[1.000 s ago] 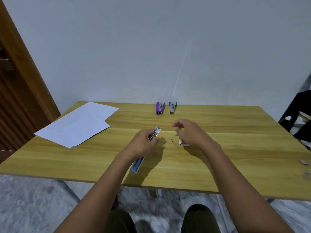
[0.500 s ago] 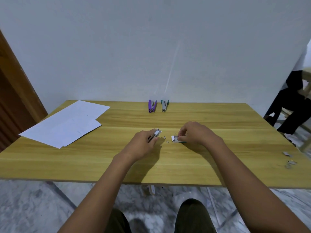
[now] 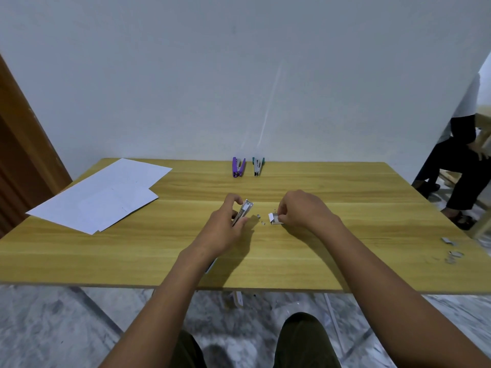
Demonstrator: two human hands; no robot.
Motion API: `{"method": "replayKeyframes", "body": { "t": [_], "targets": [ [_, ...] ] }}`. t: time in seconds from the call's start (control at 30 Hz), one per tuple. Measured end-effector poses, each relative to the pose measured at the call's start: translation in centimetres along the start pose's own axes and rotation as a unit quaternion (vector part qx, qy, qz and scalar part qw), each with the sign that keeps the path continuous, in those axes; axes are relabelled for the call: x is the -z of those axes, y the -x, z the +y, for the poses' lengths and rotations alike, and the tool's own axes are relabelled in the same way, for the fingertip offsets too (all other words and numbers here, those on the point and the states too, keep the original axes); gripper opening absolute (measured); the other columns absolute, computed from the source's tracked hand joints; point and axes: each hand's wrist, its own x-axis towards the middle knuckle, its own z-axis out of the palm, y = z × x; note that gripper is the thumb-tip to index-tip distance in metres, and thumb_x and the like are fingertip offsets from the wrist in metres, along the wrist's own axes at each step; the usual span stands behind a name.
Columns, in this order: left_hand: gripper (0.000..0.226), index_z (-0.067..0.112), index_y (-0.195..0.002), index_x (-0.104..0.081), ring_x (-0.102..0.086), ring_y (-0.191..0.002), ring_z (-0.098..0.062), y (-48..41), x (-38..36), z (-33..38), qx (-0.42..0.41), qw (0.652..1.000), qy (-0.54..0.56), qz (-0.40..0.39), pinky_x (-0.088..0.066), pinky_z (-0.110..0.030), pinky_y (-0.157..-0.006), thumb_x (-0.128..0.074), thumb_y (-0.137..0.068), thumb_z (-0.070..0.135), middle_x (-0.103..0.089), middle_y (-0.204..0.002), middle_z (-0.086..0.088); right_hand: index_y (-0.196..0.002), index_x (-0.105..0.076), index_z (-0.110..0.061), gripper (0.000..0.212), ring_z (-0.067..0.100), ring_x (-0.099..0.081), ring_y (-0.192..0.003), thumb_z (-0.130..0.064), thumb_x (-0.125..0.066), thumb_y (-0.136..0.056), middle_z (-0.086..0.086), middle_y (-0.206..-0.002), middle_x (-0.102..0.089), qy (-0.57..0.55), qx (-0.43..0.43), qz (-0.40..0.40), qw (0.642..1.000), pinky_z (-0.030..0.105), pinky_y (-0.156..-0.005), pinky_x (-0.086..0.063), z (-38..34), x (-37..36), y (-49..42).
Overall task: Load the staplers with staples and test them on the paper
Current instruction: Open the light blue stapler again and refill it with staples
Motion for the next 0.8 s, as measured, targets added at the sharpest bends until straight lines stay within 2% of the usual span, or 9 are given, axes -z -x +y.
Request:
{"method": "replayKeyframes", "body": {
  "t": [0.13,0.27,0.37,0.43,0.5,0.6,0.63,0.7,0.8],
  "targets": [
    [0.020,0.025,-0.112,-0.038,-0.044,-0.055,-0.009,0.1,-0.1,0.0,0.000,1.000,0.000,-0.005,-0.036,-0.019,-0.051,-0.054,-0.100,0.020,-0.062,-0.080,0.000,-0.085,-0.077,-0.018,0.013,0.022,-0.066,-0.072,-0.028,-0.068,-0.086,0.000,-0.082,-0.072,0.008,-0.005,0.000,1.000,0.031,-0.062,-0.054,-0.4,-0.1,0.0],
    [0.019,0.027,-0.111,-0.039,-0.044,-0.055,-0.010,0.2,-0.2,-0.3,-0.001,1.000,0.003,-0.002,-0.036,-0.018,-0.051,-0.054,-0.099,0.021,-0.064,-0.081,-0.003,-0.077,-0.066,-0.008,0.031,0.026,-0.049,-0.058,-0.038,-0.074,-0.082,0.001,-0.059,-0.047,0.001,-0.031,0.001,1.000,0.028,-0.053,-0.039,-0.8,-0.3,-0.3],
    [0.021,0.030,-0.110,-0.040,-0.042,-0.052,-0.007,0.2,-0.3,-0.6,-0.007,1.000,0.002,0.005,-0.034,-0.013,-0.047,-0.055,-0.099,0.020,-0.064,-0.080,-0.003,-0.066,-0.052,-0.011,0.031,0.023,-0.045,-0.055,-0.024,-0.074,-0.083,0.001,-0.061,-0.045,-0.024,-0.064,0.002,0.998,0.027,-0.049,-0.034,-1.2,-0.6,-0.5],
    [0.023,0.033,-0.110,-0.041,-0.047,-0.054,-0.006,0.2,-0.2,-0.7,-0.008,1.000,0.003,0.009,-0.036,-0.012,-0.048,-0.056,-0.098,0.021,-0.067,-0.090,-0.001,-0.063,-0.042,-0.012,0.038,0.020,-0.042,-0.054,-0.021,-0.073,-0.083,0.000,-0.062,-0.045,-0.039,-0.079,-0.006,0.996,0.026,-0.047,-0.031,-1.5,-0.7,-0.5],
    [0.024,0.035,-0.113,-0.043,-0.056,-0.062,-0.006,0.3,-0.1,-0.6,-0.009,1.000,0.000,0.008,-0.041,-0.014,-0.052,-0.057,-0.098,0.021,-0.066,-0.106,0.002,-0.062,-0.040,-0.013,0.040,0.020,-0.039,-0.054,-0.025,-0.073,-0.082,-0.001,-0.060,-0.044,-0.043,-0.082,-0.009,0.996,0.026,-0.047,-0.029,-1.7,-0.7,-0.3],
    [0.024,0.034,-0.115,-0.048,-0.057,-0.064,-0.004,0.4,-0.1,-0.6,-0.020,1.000,-0.007,0.016,-0.041,-0.014,-0.053,-0.058,-0.098,0.021,-0.061,-0.111,0.004,-0.055,-0.036,-0.014,0.043,0.021,-0.031,-0.053,-0.026,-0.069,-0.079,-0.001,-0.055,-0.037,-0.073,-0.081,-0.005,0.994,0.026,-0.047,-0.024,-1.6,-0.7,0.0],
    [0.023,0.034,-0.115,-0.049,-0.056,-0.064,-0.003,0.4,-0.1,-0.7,-0.023,1.000,-0.005,0.019,-0.040,-0.014,-0.053,-0.058,-0.098,0.021,-0.061,-0.111,0.003,-0.053,-0.037,-0.014,0.041,0.022,-0.030,-0.053,-0.025,-0.068,-0.078,0.000,-0.053,-0.038,-0.089,-0.086,-0.003,0.992,0.026,-0.048,-0.024,-1.4,-0.7,0.1],
    [0.023,0.036,-0.111,-0.051,-0.057,-0.063,-0.003,0.4,-0.2,-0.9,-0.029,0.999,0.007,0.022,-0.040,-0.015,-0.052,-0.058,-0.097,0.020,-0.064,-0.110,0.002,-0.055,-0.052,-0.008,0.029,0.021,-0.034,-0.057,-0.024,-0.064,-0.076,0.007,-0.057,-0.052,-0.127,-0.099,0.004,0.987,0.027,-0.050,-0.029,-0.7,-0.9,0.1],
    [0.024,0.040,-0.103,-0.051,-0.061,-0.062,-0.008,0.4,-0.3,-1.0,-0.034,0.999,0.032,0.020,-0.046,-0.022,-0.048,-0.059,-0.096,0.018,-0.066,-0.106,0.001,-0.070,-0.067,-0.004,0.023,0.016,-0.039,-0.057,-0.023,-0.057,-0.078,0.009,-0.080,-0.073,-0.167,-0.086,0.023,0.982,0.027,-0.053,-0.035,0.2,-1.0,0.1]
  ]
}}
